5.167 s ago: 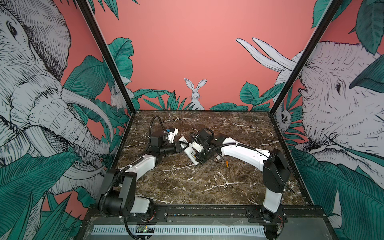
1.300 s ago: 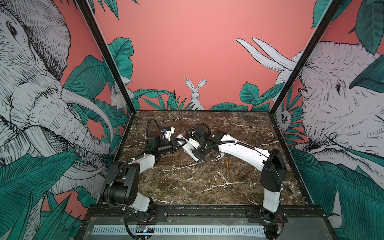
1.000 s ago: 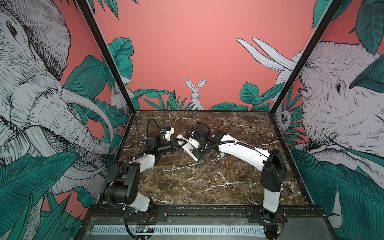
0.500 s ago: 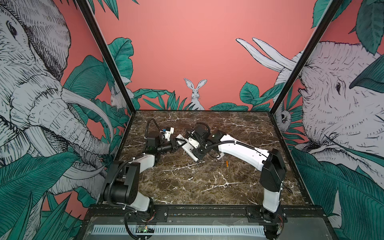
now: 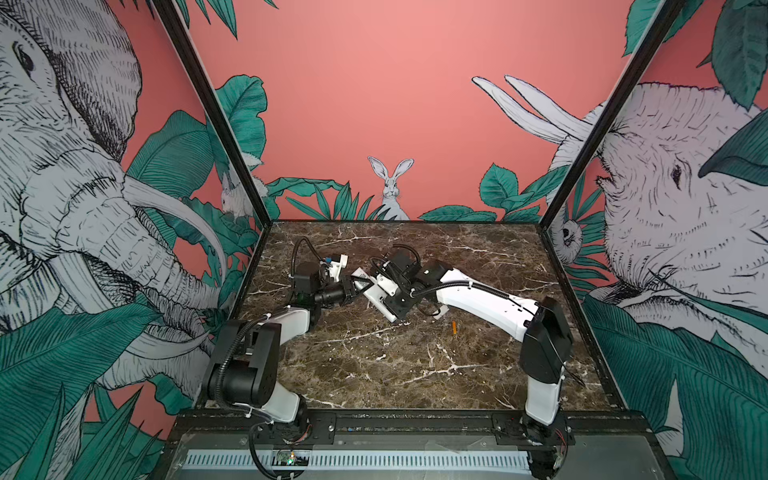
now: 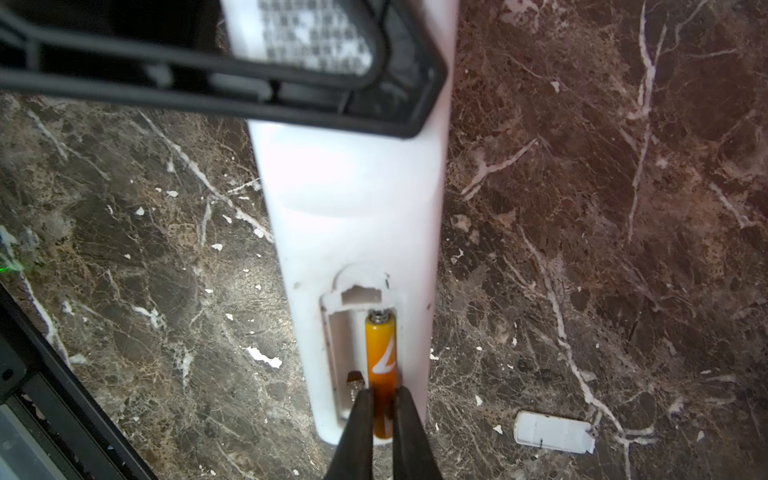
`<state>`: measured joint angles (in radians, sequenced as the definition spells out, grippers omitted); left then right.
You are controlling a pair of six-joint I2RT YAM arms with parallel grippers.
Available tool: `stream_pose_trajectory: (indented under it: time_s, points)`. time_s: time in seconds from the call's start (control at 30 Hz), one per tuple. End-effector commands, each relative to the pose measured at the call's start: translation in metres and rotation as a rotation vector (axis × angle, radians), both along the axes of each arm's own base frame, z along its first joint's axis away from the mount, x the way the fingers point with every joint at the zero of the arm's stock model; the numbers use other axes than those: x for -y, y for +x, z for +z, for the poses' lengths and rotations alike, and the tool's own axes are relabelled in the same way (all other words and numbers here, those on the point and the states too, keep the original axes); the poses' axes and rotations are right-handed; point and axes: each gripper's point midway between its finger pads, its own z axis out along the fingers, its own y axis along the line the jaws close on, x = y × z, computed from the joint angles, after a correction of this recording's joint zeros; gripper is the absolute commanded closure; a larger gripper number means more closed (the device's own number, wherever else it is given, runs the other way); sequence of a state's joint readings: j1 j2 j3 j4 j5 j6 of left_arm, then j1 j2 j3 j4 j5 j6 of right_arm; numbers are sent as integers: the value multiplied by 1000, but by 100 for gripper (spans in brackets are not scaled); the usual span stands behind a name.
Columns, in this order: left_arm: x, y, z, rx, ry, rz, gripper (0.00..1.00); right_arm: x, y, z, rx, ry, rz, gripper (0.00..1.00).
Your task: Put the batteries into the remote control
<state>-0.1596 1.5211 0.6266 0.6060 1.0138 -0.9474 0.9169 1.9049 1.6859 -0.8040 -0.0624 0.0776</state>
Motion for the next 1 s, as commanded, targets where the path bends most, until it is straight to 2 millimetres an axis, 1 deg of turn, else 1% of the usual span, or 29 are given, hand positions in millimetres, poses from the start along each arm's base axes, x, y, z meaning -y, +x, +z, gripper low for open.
stream_pose_trajectory:
  time_s: [0.0, 0.2, 0.6, 0.97]
  points:
    - [2, -1, 16, 43, -35, -31, 77, -3, -5, -16, -18, -26, 17, 89]
    - [0, 0, 15, 43, -33, -27, 77, -5, -8, -18, -22, -27, 22, 87]
    - [-1, 0, 16, 45, -35, -23, 77, -3, -9, -23, -24, -40, 17, 85]
    - [0, -4, 20, 40, -46, -39, 77, 1, -3, -34, 3, -79, 18, 92]
